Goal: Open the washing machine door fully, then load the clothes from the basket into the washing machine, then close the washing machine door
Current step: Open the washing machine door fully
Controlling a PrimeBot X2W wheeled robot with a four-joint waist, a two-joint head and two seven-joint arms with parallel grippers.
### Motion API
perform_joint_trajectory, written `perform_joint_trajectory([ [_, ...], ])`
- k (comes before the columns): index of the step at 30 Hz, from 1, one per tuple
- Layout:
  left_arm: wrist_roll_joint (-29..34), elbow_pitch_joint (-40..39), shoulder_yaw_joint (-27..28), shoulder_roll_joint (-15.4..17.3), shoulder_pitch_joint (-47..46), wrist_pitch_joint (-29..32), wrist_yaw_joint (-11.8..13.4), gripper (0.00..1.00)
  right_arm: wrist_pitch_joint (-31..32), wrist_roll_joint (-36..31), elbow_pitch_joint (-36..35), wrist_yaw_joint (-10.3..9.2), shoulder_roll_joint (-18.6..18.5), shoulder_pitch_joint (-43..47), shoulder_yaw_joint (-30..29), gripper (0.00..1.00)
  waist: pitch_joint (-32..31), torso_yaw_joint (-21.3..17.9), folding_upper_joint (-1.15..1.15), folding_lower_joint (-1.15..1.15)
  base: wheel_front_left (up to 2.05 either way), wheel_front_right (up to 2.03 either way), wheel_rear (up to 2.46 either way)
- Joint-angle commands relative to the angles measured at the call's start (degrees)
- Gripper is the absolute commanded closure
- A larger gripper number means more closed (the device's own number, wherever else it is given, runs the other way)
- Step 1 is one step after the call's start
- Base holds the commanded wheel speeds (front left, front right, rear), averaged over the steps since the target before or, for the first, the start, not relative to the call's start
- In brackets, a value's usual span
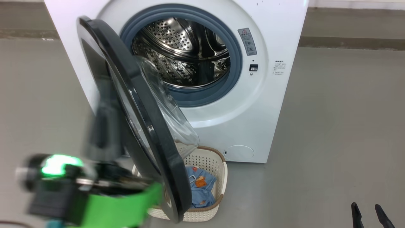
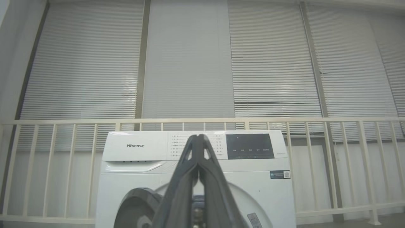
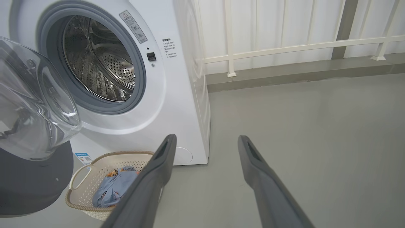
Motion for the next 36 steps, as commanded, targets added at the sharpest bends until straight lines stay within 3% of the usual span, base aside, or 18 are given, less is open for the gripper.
perform_joint_trajectory([
  [1,-2.51,-1.93,-2.39,0.56,-1.97,2.17,1.58,1.00,-0.69,-0.37,-1.27,0.09,-0.82,-0.94,1.21,0.00,-0.06,0.06,0.00,0.00,0.00,0.00,0.00],
  [4,-5.65,-0.61,-10.55,0.54,-1.20,5.38,3.79,1.00,-0.69,-0.38,-1.18,0.09,-0.25,-0.97,1.14,0.00,0.05,0.26,0.00,0.00,0.00,0.00,0.00],
  [11,-11.31,9.20,-20.77,0.53,1.28,9.44,7.80,1.00,-0.69,-0.24,-0.97,0.09,0.56,-1.21,1.13,0.00,0.51,0.72,0.00,0.00,0.00,0.00,0.00],
  [21,-16.70,24.11,-26.41,0.53,-0.07,5.99,12.90,1.00,-0.69,0.22,-1.00,0.09,0.29,-1.82,1.13,0.00,2.67,1.70,0.00,0.00,0.00,0.00,0.00],
  [36,-30.17,31.12,-34.96,0.52,-5.07,-3.07,19.78,1.00,-0.69,0.99,-0.24,0.09,-0.75,-2.73,1.87,0.00,5.17,3.24,0.00,0.00,0.00,0.00,0.00],
])
